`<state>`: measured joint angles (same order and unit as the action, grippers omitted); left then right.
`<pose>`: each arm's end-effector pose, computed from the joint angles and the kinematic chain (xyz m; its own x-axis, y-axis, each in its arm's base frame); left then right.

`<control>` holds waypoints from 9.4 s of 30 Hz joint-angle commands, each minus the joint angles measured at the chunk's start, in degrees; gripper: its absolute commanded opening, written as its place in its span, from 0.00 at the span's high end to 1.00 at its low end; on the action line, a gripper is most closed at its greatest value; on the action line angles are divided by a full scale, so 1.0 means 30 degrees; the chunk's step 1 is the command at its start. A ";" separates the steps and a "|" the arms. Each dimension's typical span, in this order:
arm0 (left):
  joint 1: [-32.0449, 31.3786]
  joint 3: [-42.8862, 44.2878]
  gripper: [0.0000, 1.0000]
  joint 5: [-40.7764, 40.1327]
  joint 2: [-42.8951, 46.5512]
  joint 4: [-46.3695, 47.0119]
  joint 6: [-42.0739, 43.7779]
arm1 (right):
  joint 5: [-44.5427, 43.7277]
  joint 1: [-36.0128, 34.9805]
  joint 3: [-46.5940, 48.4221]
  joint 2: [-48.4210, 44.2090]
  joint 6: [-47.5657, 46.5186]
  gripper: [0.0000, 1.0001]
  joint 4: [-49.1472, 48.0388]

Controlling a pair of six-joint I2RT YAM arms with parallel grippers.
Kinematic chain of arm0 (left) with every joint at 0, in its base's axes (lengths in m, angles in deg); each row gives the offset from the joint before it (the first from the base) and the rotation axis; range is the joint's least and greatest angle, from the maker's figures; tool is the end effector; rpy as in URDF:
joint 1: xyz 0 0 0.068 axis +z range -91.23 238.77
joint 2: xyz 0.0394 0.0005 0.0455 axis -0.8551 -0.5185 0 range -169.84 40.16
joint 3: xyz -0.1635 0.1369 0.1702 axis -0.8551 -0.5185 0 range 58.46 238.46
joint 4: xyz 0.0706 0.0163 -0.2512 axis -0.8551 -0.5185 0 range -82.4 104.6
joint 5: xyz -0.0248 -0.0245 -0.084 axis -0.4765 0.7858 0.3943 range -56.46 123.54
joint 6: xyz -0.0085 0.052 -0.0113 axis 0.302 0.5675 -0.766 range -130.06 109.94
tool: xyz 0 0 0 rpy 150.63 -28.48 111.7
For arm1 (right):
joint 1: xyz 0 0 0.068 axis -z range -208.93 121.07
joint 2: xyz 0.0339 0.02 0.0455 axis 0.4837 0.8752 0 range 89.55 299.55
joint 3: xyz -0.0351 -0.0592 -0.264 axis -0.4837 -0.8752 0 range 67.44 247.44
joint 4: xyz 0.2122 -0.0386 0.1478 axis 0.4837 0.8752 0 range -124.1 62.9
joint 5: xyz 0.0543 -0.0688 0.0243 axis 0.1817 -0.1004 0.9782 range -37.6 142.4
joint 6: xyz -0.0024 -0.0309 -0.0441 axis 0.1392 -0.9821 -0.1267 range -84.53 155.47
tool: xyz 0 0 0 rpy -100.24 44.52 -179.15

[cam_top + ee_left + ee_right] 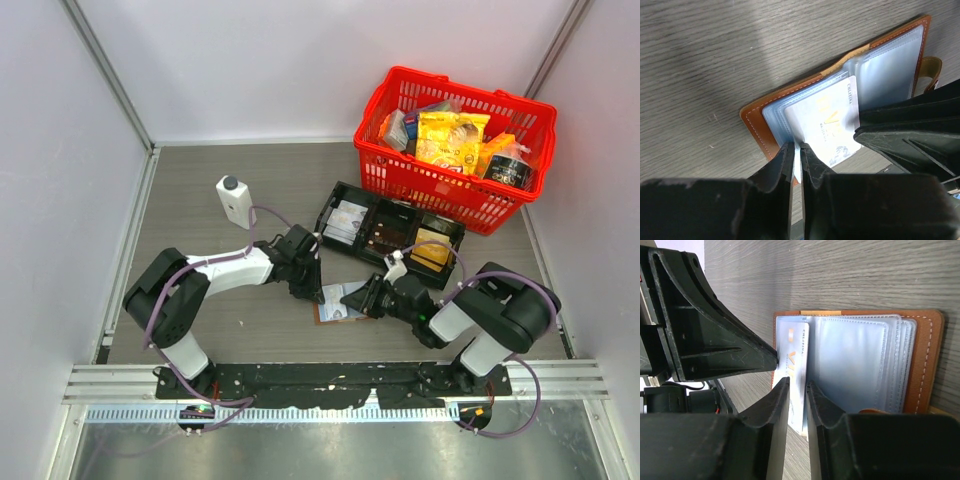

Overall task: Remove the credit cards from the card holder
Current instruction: Remove the credit card from the card holder.

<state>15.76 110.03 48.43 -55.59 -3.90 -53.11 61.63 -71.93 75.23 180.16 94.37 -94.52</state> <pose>0.2232 -0.2206 0.1523 -0.9836 0.0153 -0.1795 0.1011 0.8713 -0.4801 0.1525 0.1501 0.1004 -0.8132 0.3972 -0.4253 -0.1653 0.5431 0.8232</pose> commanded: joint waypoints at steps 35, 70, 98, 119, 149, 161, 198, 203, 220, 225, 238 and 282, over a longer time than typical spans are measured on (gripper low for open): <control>-0.0080 -0.1546 1.00 -0.1273 -0.1513 0.0074 0.0257 | 0.1610 0.1385 -0.1161 -0.0320 -0.0354 0.85 -0.1978; -0.0080 -0.1692 1.00 -0.1098 -0.1747 0.0337 0.0228 | 0.1727 0.1560 -0.1014 0.0765 -0.0236 0.94 -0.2564; -0.0518 -0.1314 0.87 -0.0425 0.0418 0.1215 0.0375 | 0.1931 0.2586 -0.0986 -0.1935 -0.1292 0.99 0.1336; -0.1281 0.0708 0.69 -0.0599 0.1416 0.1101 0.0374 | 0.2166 0.2469 -0.0957 -0.1169 -0.0881 0.99 0.0219; -0.1369 0.0241 0.79 -0.1652 -0.1542 -0.0478 0.1867 | 0.1873 0.2528 -0.0459 -0.1782 -0.1467 0.99 0.1739; -0.1544 0.0476 0.82 -0.2973 -0.2480 -0.2006 0.2601 | 0.1258 0.3026 -0.0137 -0.4304 -0.2638 0.99 0.5139; -0.1691 -0.0463 0.73 -0.0979 -0.0369 0.1660 0.1369 | 0.1903 0.2147 0.0625 -0.2515 -0.2463 0.98 0.4231; -0.1778 -0.0024 0.76 -0.2121 -0.1452 -0.0537 0.2014 | 0.1727 0.2176 0.0654 -0.2663 -0.2521 0.99 0.4437; -0.2687 0.0417 0.81 -0.4174 -0.2451 -0.2564 0.2542 | 0.2222 0.2850 0.0947 -0.3429 -0.2552 0.79 0.5525; -0.2687 0.0242 0.82 -0.3941 -0.2450 -0.2329 0.2425 | 0.2428 0.2850 0.0977 -0.2519 -0.2434 0.75 0.4528; -0.2687 -0.0257 0.83 -0.3764 -0.2245 -0.1977 0.2249 | 0.2635 0.2908 0.0421 -0.1812 -0.2111 0.99 0.2855; -0.2687 -0.1429 0.88 -0.2973 -0.1484 -0.0893 0.1927 | 0.3513 0.3172 0.0098 0.0176 -0.1878 0.85 0.1099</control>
<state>8.22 110.25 41.09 -56.62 3.88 -48.63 71.82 -62.18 75.78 178.59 88.84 -88.86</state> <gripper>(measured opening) 0.120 0.142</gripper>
